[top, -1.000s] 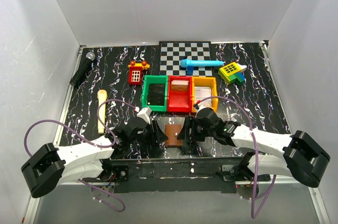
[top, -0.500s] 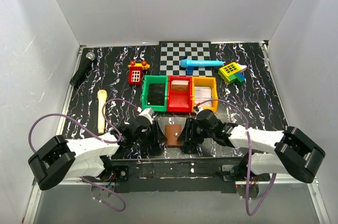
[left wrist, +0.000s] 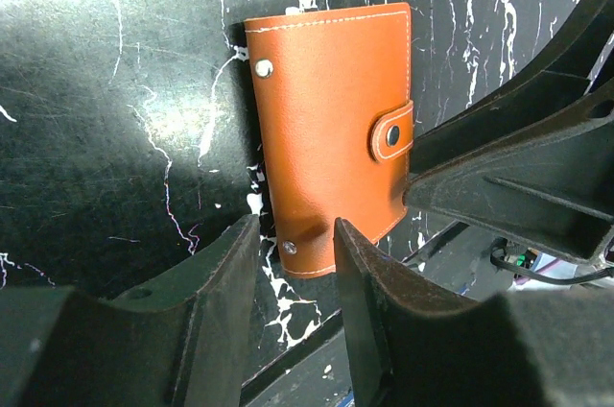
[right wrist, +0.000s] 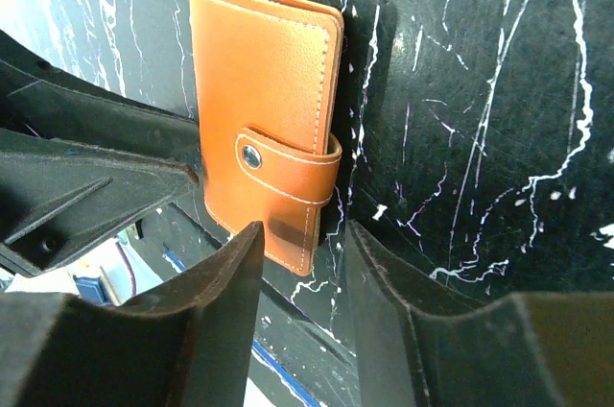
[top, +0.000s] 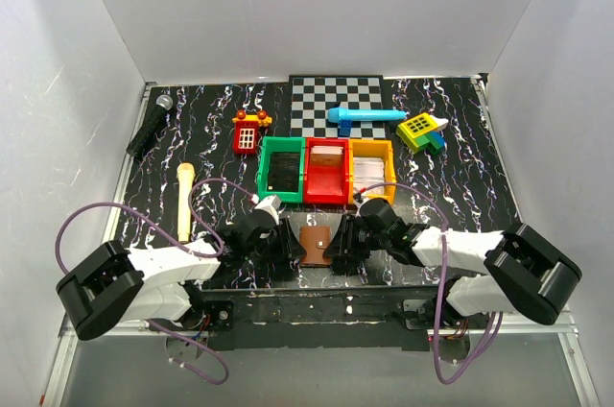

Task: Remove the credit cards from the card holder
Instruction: Open the card holder at the center of the board.

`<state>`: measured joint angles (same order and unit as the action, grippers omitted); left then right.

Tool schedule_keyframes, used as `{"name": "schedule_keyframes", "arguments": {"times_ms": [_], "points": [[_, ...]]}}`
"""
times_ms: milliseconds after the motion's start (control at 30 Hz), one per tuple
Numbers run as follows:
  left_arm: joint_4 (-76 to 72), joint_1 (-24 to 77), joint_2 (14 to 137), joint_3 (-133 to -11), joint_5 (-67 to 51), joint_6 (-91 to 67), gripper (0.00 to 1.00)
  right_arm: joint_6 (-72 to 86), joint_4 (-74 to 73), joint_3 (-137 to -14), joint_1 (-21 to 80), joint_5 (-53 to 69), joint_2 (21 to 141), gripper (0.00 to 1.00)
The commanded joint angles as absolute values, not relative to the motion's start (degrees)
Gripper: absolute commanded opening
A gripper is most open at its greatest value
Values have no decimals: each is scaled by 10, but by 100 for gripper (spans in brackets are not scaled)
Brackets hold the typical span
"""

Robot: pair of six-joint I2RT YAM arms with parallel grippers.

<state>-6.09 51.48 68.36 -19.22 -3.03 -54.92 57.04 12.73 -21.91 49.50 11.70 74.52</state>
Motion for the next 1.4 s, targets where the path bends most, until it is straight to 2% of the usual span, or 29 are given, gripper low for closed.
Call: {"name": "schedule_keyframes", "arguments": {"times_ms": [0,633,700,800,867,1100,1233,1367], "points": [[-72,512,690,-204,-33,-555,36,566,156,-222,494,137,758,45],[-99,512,727,-185,-49,-563,34,555,165,-228,494,160,759,23],[-100,513,728,-185,-49,-563,34,555,167,-228,494,162,758,15],[-102,512,729,-184,-50,-563,34,554,170,-227,494,164,758,10],[-106,512,728,-181,-51,-563,35,552,171,-227,494,166,757,3],[-114,513,720,-173,-50,-564,37,549,187,-217,494,175,744,1],[-110,512,701,-169,-45,-567,46,543,187,-209,494,178,723,1],[-108,512,664,-154,-31,-576,69,532,156,-203,494,159,677,1]]}}
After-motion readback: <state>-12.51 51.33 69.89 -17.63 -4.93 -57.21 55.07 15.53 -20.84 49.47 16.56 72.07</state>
